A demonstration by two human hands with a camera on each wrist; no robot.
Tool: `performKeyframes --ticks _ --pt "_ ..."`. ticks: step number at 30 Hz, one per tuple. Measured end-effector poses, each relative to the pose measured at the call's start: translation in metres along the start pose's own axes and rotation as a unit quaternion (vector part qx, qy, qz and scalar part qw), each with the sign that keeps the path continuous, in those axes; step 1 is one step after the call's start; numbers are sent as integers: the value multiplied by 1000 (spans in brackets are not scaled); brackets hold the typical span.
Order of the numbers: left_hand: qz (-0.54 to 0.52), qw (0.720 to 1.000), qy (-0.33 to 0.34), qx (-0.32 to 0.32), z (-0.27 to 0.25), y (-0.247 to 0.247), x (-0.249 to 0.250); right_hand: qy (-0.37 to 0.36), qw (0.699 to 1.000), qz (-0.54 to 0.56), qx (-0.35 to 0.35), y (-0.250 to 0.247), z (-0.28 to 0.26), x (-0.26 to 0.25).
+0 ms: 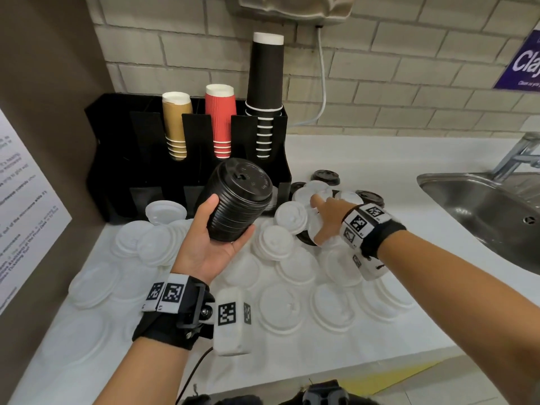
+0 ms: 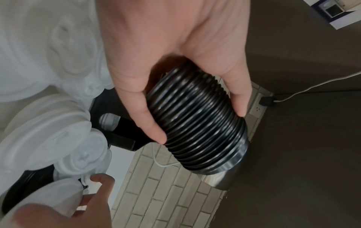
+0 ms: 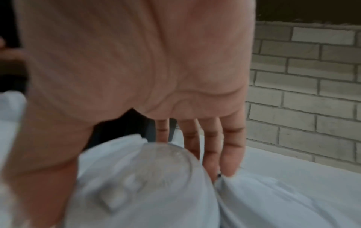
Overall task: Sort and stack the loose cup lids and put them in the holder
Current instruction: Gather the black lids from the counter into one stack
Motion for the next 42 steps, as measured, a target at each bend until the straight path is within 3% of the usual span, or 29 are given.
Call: performKeyframes --ticks 5,9,12,18,22,33,42 --pt "3 1000 12 8 1 -1 4 -42 985 23 -167 -31 -7 -3" --pt "4 1000 8 7 2 2 3 -25 989 -75 -125 -34 -5 -9" --pt "3 1000 4 4 2 3 2 -24 979 -130 -157 -19 -4 -11" --pt "5 1000 9 8 2 1 5 -46 992 -68 -96 -14 -4 -4" --pt "7 1000 11 12 2 1 6 -20 992 -109 -55 -11 9 -8" --pt "12 999 21 26 4 -4 13 -8 986 -157 -62 10 54 -13" --pt "8 999 18 26 6 -5 11 4 997 -78 2 -47 15 -22"
Point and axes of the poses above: each hand's wrist, its own z-axis towards the middle knuckle, its own y-axis out of the palm, x = y × z, the point moved 2 cm from there along z, towards the middle knuckle, and after that the axes turned 2 degrees about -z, right-handed, at the moved point
